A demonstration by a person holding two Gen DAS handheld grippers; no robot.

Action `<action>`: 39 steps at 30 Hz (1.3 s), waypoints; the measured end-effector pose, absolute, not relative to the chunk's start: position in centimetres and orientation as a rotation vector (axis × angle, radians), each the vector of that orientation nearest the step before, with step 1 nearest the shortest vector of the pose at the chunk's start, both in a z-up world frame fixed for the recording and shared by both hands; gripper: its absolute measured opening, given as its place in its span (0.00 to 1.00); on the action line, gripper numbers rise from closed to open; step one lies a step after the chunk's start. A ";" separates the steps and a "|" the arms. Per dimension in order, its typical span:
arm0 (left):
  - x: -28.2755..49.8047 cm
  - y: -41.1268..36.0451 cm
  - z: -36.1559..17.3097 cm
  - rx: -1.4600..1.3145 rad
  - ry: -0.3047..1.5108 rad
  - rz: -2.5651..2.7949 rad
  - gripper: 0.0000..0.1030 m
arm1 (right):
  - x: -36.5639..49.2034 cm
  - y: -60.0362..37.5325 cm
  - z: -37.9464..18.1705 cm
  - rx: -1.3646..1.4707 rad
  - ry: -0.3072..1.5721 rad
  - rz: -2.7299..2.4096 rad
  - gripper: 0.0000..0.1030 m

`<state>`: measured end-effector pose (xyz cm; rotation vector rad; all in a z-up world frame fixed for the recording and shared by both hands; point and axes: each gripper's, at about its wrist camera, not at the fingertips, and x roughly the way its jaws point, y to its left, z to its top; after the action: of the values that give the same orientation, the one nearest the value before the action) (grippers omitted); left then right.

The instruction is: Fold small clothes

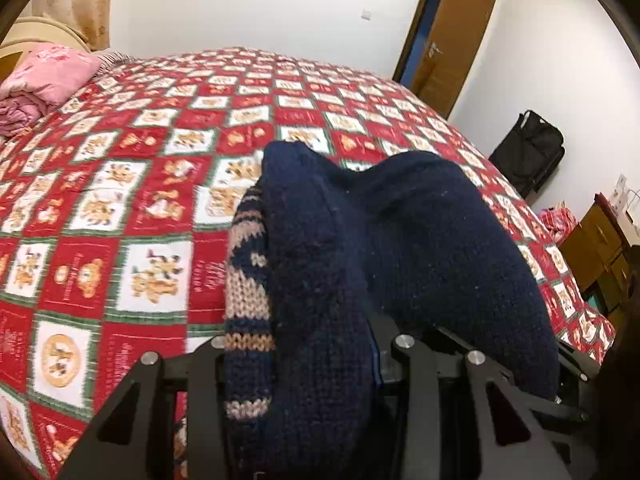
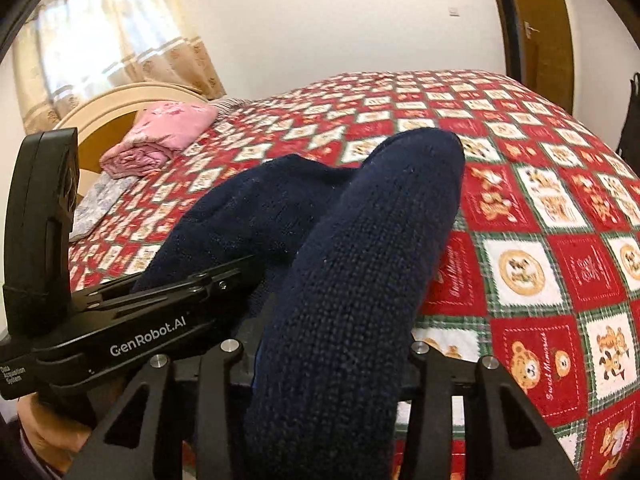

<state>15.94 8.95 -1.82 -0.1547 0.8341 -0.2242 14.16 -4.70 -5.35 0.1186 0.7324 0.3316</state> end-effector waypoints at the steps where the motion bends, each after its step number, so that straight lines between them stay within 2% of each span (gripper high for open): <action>1: 15.7 9.2 -1.5 -0.152 0.826 -0.215 0.40 | 14.1 -4.2 -5.0 0.115 0.725 0.343 0.43; 9: 14.7 13.2 1.0 -0.176 0.740 -0.132 0.40 | 13.8 0.4 -1.9 0.042 0.647 0.458 0.43; 16: 16.2 18.8 1.6 -0.200 0.688 0.015 0.40 | 17.2 6.4 -1.0 0.002 0.597 0.583 0.43; 21: 19.0 22.5 -1.1 -0.231 0.705 0.120 0.40 | 20.8 9.8 -3.0 -0.036 0.600 0.631 0.43; 27: 22.0 23.8 -6.6 -0.266 0.840 0.159 0.40 | 25.3 12.3 -8.1 -0.119 0.728 0.570 0.43; 39: 21.9 23.1 -6.3 -0.206 0.788 0.171 0.41 | 25.7 11.5 -9.2 -0.094 0.734 0.551 0.43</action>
<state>21.88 23.07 -6.35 -0.2056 0.7876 0.1710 25.66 11.49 -9.25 -0.0941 0.7337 0.5507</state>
